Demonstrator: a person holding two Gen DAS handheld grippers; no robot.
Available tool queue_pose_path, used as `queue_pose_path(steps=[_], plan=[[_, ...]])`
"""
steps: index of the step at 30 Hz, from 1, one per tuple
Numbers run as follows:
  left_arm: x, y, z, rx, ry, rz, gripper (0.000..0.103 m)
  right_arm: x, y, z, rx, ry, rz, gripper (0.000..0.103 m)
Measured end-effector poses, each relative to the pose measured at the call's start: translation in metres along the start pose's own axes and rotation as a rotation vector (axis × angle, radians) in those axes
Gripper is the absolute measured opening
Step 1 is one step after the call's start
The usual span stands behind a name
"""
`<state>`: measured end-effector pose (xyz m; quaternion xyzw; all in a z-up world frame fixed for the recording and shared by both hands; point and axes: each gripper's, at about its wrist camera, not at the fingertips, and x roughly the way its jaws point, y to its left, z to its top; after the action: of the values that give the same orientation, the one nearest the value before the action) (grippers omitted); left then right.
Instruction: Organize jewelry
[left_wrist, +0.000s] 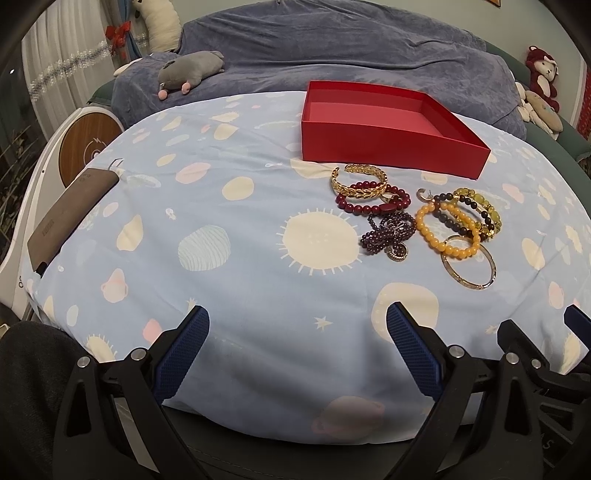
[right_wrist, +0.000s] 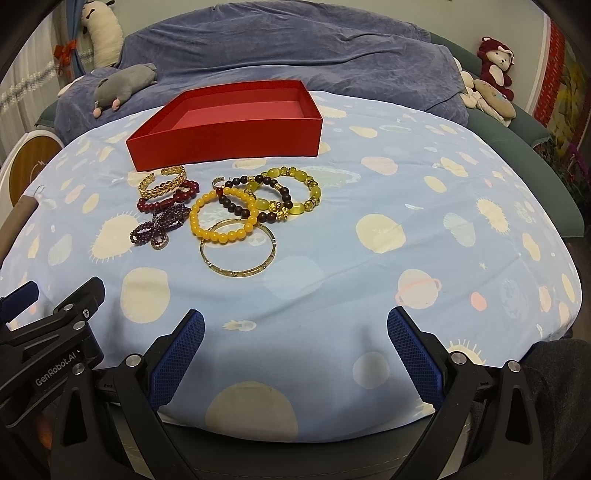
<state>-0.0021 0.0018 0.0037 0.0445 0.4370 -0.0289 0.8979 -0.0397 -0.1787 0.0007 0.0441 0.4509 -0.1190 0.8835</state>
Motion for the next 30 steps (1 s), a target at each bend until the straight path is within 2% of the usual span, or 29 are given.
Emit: queue_pose_path(steps=[14, 22, 24, 27, 30], plan=[[-0.002, 0.001, 0.006, -0.003, 0.010, -0.024, 0.093, -0.002, 0.001, 0.005, -0.004, -0.006, -0.002, 0.095], [0.006, 0.008, 0.054, -0.064, -0.010, -0.069, 0.093, -0.005, 0.000, 0.028, -0.029, -0.030, 0.006, 0.095], [0.016, 0.002, 0.070, -0.059, -0.011, -0.077, 0.094, -0.003, -0.002, 0.035, -0.034, -0.030, 0.004, 0.095], [0.038, -0.011, 0.090, -0.043, 0.027, -0.117, 0.095, 0.001, -0.004, 0.046, -0.040, -0.025, -0.004, 0.095], [0.060, -0.026, 0.103, -0.002, 0.045, -0.116, 0.095, 0.007, -0.008, 0.055, -0.026, -0.012, 0.000, 0.095]])
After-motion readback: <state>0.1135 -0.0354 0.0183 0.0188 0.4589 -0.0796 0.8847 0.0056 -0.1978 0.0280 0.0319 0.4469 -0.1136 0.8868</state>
